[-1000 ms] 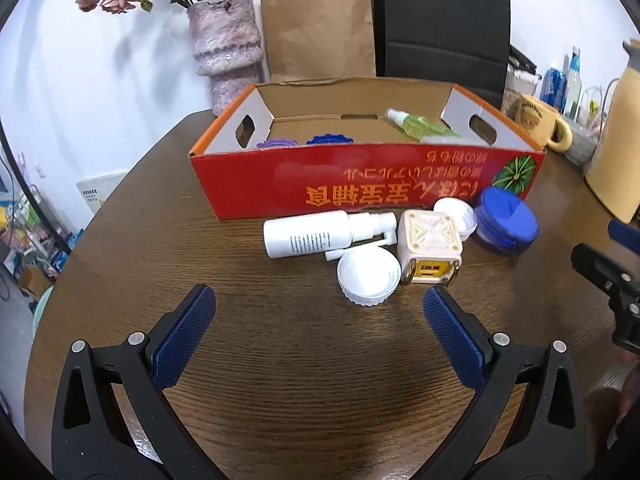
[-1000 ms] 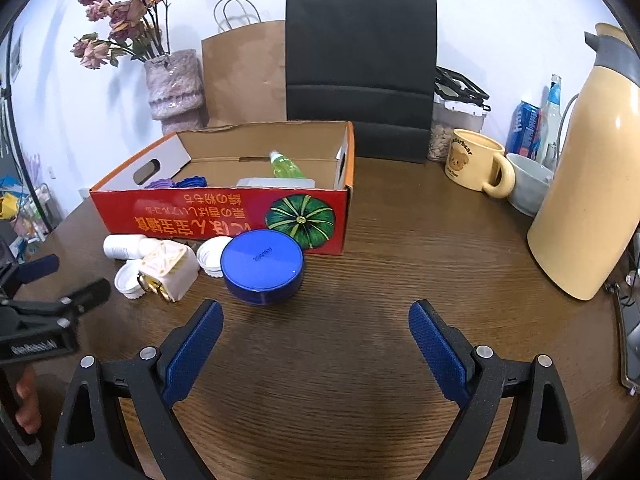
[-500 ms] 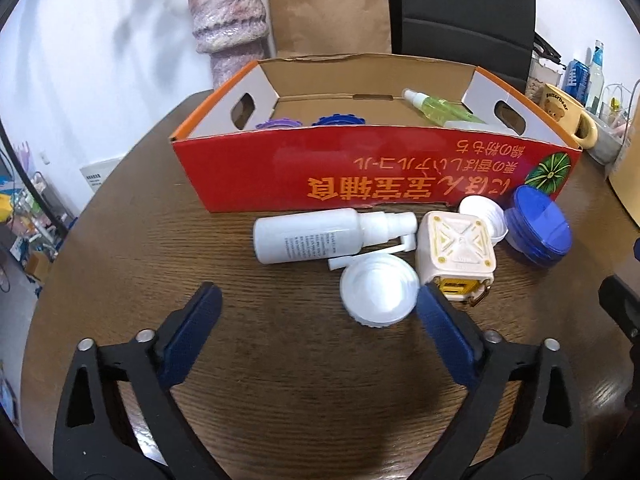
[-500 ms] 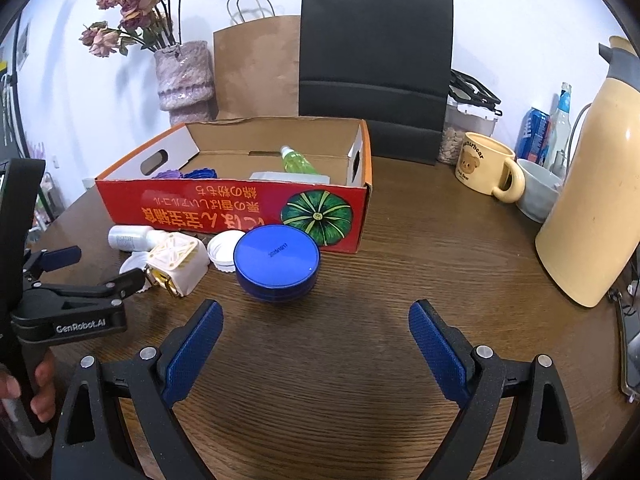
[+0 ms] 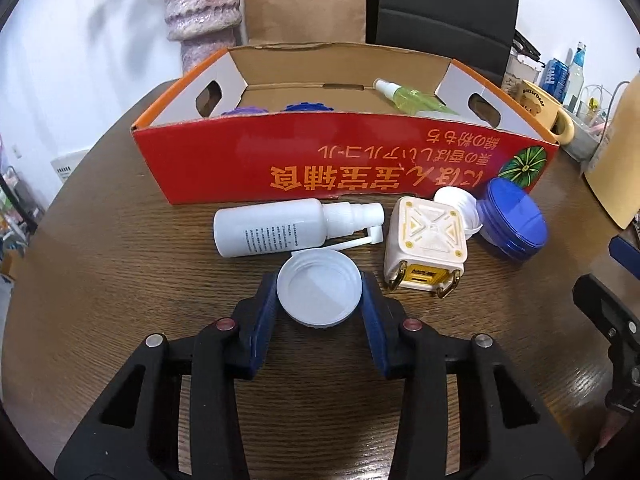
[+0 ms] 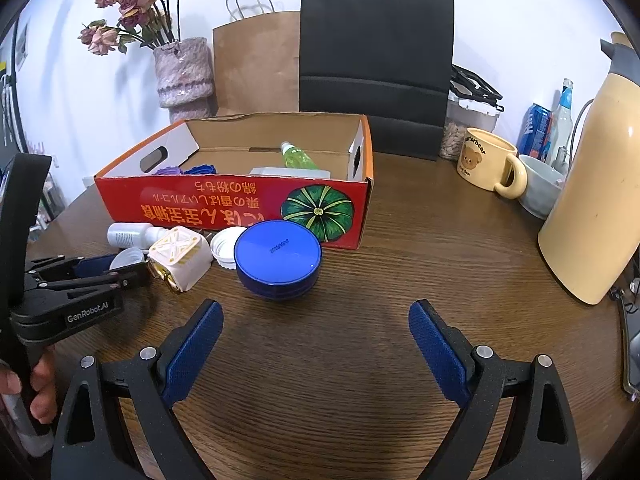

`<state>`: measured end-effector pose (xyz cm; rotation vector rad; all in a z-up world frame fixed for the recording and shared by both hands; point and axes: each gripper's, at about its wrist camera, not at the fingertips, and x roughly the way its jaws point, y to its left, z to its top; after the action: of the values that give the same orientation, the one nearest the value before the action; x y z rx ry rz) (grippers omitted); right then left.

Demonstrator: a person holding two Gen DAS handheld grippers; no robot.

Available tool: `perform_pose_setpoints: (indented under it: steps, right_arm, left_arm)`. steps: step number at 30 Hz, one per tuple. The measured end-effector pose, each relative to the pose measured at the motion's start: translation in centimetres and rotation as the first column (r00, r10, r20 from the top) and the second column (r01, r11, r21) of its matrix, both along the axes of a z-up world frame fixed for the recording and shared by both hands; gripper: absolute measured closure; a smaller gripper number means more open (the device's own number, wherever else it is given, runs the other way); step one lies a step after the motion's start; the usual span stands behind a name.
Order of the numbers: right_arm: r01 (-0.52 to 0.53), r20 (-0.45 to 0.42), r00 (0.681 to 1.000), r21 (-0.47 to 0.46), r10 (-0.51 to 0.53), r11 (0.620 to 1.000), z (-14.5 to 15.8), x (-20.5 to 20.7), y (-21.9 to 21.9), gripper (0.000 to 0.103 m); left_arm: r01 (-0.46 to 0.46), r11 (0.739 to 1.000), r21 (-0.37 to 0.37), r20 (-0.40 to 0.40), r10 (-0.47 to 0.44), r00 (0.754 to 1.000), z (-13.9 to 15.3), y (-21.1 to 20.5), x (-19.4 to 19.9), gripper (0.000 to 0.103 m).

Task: Organize rigid objects
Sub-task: 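Close the left tool fingers on the white round lid, then grasp the beige cube adapter with the right tool while the left tool holds the white lid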

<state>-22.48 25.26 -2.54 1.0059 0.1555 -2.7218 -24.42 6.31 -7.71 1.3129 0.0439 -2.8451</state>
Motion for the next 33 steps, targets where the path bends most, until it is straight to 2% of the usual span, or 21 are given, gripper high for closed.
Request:
perform_pose_setpoints:
  steps: [9, 20, 33]
  right_arm:
    - [-0.009, 0.002, 1.0, -0.005, 0.009, 1.0, -0.1, 0.0, -0.1, 0.006]
    - [-0.016, -0.004, 1.0, -0.018, 0.016, 1.0, -0.3, 0.0, -0.4, 0.006]
    - [-0.034, -0.021, 0.999, -0.008, 0.033, 0.999, -0.1, 0.3, -3.5, 0.006]
  left_arm:
    - [0.002, 0.999, -0.032, -0.06, -0.004, 0.998, 1.6, -0.4, 1.5, 0.066]
    - [-0.011, 1.0, -0.029, -0.106, 0.007, 0.994, 3.1, -2.0, 2.3, 0.066]
    - [-0.018, 0.999, -0.033, -0.136, 0.014, 0.991, 3.7, -3.8, 2.7, 0.066]
